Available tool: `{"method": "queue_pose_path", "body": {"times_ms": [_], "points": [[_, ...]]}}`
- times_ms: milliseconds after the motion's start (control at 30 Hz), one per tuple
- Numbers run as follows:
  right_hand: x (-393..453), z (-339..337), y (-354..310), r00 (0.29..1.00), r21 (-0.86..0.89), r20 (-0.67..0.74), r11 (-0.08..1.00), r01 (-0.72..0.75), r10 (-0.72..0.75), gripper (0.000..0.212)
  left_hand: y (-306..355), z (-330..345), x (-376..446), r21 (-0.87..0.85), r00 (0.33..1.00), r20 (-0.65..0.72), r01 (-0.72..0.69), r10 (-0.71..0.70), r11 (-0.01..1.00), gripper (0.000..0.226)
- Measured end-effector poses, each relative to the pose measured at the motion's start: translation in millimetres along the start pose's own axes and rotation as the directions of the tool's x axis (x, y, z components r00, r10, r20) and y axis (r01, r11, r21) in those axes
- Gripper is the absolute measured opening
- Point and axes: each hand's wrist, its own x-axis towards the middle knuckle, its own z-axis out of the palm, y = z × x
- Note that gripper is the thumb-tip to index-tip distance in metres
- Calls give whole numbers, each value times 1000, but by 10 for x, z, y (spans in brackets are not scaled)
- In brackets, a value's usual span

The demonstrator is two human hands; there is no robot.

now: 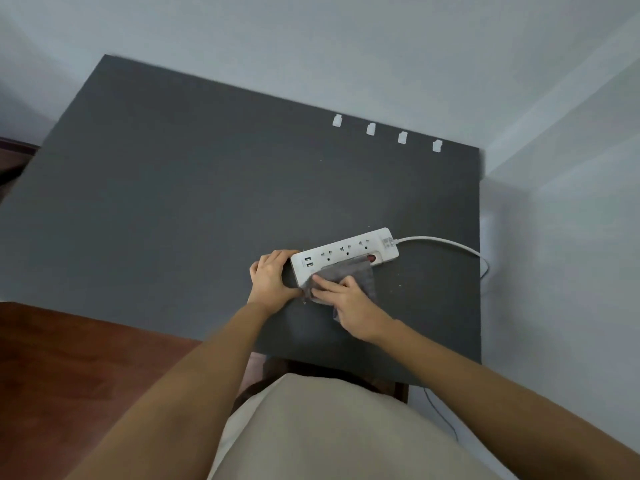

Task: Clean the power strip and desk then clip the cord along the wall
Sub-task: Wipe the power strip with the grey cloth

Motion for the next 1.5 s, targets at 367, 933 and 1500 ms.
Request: {"method": "queue_pose_path", "body": {"times_ms": [367,933,1500], "points": [[-39,-83,160,988,-84,-147,995,-57,44,70,124,-46,2,-135,997,78,-7,18,991,66],[176,-461,-298,759,336,-582,937,-101,291,61,276,-6,-54,-101,998,-32,-63,60,993,40],[-110,-207,311,845,-23,-523,989,-148,115,73,398,20,47,-51,996,-9,-89,88,995,37]]}}
